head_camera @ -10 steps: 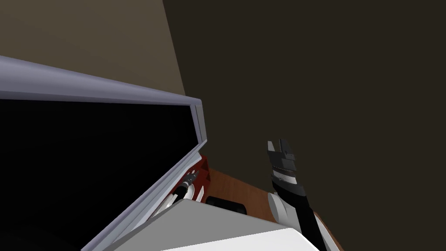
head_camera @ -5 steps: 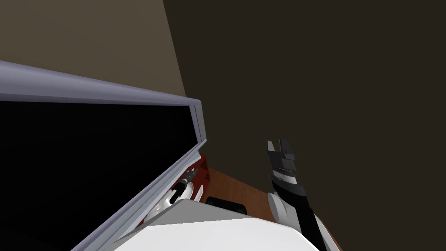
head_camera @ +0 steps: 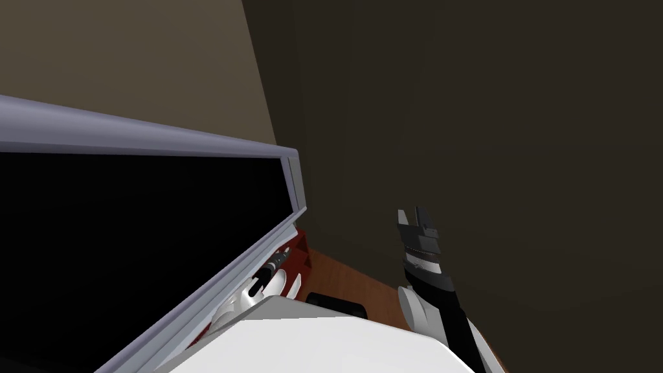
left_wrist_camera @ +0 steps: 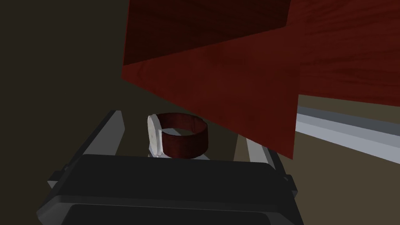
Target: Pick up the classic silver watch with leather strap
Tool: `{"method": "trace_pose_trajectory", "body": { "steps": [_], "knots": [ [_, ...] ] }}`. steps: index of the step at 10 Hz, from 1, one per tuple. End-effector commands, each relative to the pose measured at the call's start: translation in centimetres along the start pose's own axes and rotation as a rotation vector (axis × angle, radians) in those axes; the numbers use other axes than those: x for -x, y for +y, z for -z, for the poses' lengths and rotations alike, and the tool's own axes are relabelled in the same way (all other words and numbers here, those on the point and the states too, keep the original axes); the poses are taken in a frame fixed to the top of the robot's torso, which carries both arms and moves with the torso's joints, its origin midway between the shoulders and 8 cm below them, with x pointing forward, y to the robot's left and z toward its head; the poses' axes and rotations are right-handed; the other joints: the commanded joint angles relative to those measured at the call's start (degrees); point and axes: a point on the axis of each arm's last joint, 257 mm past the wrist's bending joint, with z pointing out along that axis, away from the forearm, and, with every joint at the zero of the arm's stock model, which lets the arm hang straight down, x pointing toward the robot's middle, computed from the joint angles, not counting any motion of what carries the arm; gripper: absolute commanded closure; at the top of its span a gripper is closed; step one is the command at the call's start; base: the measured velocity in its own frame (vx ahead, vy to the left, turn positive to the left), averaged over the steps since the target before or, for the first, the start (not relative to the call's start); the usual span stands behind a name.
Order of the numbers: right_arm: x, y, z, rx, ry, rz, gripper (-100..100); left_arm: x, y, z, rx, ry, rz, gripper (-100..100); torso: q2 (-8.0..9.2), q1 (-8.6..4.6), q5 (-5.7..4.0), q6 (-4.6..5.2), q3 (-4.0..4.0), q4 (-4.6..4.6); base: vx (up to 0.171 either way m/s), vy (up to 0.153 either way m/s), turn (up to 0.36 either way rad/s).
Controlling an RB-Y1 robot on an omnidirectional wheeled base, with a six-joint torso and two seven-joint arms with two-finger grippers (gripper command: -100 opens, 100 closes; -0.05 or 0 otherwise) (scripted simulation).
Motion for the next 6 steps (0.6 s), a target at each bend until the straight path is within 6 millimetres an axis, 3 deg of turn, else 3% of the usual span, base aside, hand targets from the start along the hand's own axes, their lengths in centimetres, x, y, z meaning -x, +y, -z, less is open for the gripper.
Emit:
{"method": "trace_pose_trajectory", "body": {
  "steps": [1, 2, 3, 4, 5, 6],
  "knots": [
    [0.0, 0.0, 0.0, 0.0, 0.0, 0.0, 0, -0.1, 1.2, -0.1, 0.01, 0.006, 0.005, -100, 0.0, 0.0, 0.0, 0.0, 0.0, 0.0, 0.001, -0.069, 0.037],
    [0.0, 0.0, 0.0, 0.0, 0.0, 0.0, 0, 2.0, 2.2, -0.9, 0.003, -0.019, -0.022, -100, 0.01, -0.03, 0.0, 0.01, 0.0, 0.0, -0.003, -0.092, 0.058],
    [0.0, 0.0, 0.0, 0.0, 0.0, 0.0, 0, 0.8, 3.4, -0.5, 0.029, 0.005, 0.0, -100, 0.01, -0.11, -0.02, 0.01, 0.01, 0.0, 0.006, -0.076, 0.038],
    [0.0, 0.0, 0.0, 0.0, 0.0, 0.0, 0, 2.8, 4.7, -1.1, 0.028, -0.018, -0.028, -100, 0.0, -0.06, -0.02, -0.02, -0.01, -0.02, -0.008, -0.099, 0.08],
    [0.0, 0.0, 0.0, 0.0, 0.0, 0.0, 0, 2.4, 5.7, -0.8, 0.049, -0.009, -0.007, -100, 0.03, -0.1, -0.05, -0.04, 0.01, 0.0, -0.006, -0.078, 0.044],
    [0.0, 0.0, 0.0, 0.0, 0.0, 0.0, 0, 2.3, 5.0, -0.9, 0.037, -0.011, -0.014, -100, 0.04, -0.03, -0.04, -0.04, 0.02, 0.0, -0.001, -0.025, 0.006]
  ]
}}
